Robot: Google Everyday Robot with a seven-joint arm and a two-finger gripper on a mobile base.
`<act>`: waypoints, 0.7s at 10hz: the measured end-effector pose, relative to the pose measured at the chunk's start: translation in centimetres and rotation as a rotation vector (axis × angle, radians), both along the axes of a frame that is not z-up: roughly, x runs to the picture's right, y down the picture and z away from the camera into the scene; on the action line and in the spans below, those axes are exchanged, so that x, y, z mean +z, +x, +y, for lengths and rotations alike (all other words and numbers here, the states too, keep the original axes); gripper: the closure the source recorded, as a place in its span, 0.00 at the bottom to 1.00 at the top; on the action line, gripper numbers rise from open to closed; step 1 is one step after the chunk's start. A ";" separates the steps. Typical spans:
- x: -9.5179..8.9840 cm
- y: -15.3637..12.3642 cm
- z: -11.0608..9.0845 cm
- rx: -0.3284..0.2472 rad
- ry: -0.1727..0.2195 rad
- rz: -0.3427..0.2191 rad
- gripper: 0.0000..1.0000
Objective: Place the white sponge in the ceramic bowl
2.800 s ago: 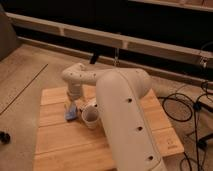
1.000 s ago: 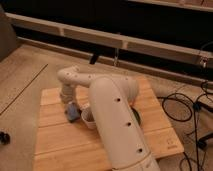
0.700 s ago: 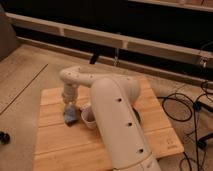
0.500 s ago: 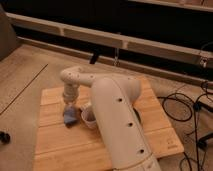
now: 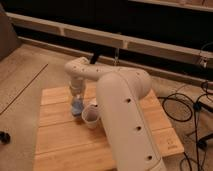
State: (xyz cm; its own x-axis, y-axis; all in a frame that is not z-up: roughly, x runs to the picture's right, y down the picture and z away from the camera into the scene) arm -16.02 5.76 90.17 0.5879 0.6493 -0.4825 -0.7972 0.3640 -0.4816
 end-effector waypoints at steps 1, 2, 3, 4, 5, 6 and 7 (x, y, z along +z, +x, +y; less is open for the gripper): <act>-1.0 2.0 -1.1 0.013 0.027 0.046 1.00; -2.1 4.0 -1.6 0.025 0.044 0.089 1.00; -3.0 5.4 -1.9 0.036 0.059 0.118 1.00; -4.3 7.5 -2.2 0.048 0.072 0.160 1.00; -6.3 10.2 -2.1 0.065 0.086 0.219 1.00; -7.8 12.3 -1.7 0.084 0.093 0.266 1.00; -9.3 13.8 -1.3 0.102 0.096 0.305 1.00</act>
State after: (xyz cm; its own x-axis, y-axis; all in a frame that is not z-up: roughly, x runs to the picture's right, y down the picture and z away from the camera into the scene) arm -2.20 4.48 80.87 0.3556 0.7484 -0.5599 -0.9340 0.3072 -0.1826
